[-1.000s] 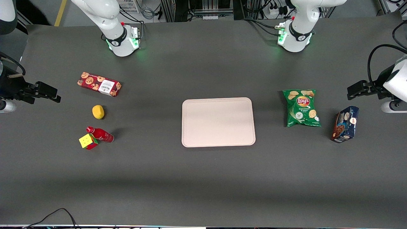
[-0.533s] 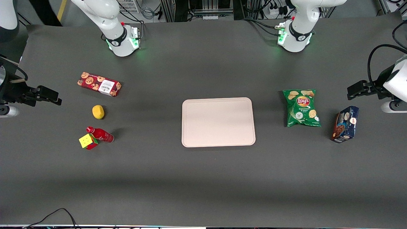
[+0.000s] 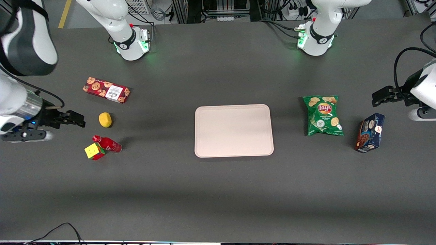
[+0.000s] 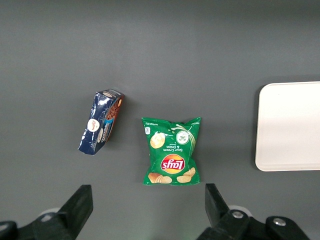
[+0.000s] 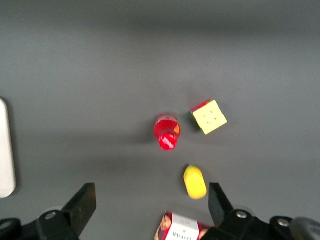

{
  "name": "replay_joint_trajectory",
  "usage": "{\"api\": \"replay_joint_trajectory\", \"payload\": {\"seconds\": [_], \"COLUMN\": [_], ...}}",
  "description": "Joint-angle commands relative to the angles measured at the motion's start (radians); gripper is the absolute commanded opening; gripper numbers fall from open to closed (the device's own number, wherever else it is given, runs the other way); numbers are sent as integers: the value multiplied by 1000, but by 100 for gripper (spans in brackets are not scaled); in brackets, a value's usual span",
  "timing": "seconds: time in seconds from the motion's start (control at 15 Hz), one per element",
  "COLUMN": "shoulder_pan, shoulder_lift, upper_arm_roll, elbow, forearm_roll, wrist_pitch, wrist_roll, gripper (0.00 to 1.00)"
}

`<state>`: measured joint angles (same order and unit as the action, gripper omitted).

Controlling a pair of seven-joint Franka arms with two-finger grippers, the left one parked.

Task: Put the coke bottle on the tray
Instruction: 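Move the open right gripper down over the red Coca-Cola bottle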

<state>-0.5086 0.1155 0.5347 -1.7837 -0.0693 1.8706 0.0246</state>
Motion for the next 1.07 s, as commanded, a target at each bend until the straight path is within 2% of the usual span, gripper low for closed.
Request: {"api": "replay_joint_trajectory", "payload": {"seconds": [0.0, 0.27, 0.6, 0.73, 1.0], "shoulder_pan": [-8, -17, -21, -24, -25], "shoulder_lift": [-33, -11, 44, 70, 116], "upper_arm_roll": [2, -15, -28, -36, -39], "elbow": [-193, -322, -327, -329, -329], "forearm_roll": [-24, -24, -29, -63, -69], "wrist_pitch": [209, 402, 450, 481, 513], "wrist_roll": [3, -77, -114, -114, -114], "gripper": [100, 100, 100, 100, 100]}}
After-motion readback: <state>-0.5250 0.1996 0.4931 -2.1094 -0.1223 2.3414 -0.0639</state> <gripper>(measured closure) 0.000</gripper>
